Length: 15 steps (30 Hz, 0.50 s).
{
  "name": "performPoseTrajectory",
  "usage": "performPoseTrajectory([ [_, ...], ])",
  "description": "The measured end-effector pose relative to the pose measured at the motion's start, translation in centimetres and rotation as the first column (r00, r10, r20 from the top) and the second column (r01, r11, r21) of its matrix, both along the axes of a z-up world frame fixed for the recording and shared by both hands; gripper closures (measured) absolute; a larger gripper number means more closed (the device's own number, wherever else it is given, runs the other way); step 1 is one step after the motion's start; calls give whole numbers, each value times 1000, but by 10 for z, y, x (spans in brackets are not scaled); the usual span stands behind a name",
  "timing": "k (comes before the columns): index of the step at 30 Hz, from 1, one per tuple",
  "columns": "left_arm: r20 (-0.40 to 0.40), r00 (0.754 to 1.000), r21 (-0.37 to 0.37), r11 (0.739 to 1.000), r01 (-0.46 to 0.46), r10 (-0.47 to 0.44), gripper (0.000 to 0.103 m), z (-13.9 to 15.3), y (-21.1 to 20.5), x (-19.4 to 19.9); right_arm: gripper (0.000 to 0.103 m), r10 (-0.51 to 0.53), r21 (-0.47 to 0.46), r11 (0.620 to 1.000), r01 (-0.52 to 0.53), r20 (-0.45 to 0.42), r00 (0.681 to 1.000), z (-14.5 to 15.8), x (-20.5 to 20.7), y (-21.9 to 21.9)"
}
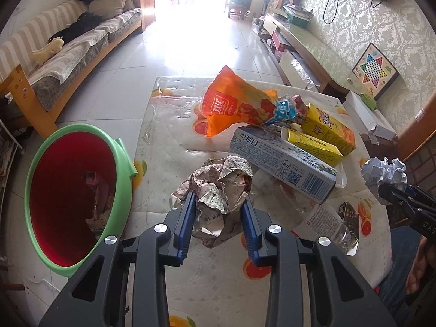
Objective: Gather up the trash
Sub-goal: 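Carry the crumpled newspaper with the left gripper while the right carries the foil to the bin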
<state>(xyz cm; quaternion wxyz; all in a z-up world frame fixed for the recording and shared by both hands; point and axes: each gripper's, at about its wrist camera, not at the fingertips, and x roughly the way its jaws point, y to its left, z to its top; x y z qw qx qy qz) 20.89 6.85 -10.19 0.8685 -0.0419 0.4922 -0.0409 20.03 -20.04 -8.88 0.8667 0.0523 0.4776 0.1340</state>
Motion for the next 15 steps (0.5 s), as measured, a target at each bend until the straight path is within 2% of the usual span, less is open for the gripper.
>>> performPoseTrajectory([
  [8,94,996,-19,1000,8,-6,73,43,-3,-19,58,8,2,1000,-8,74,997,36,-8,5],
  [15,142,990,-20,1000,-15,17,73,65,6,-32,58,44,-6,999,-43,127,991,59,-11,26],
])
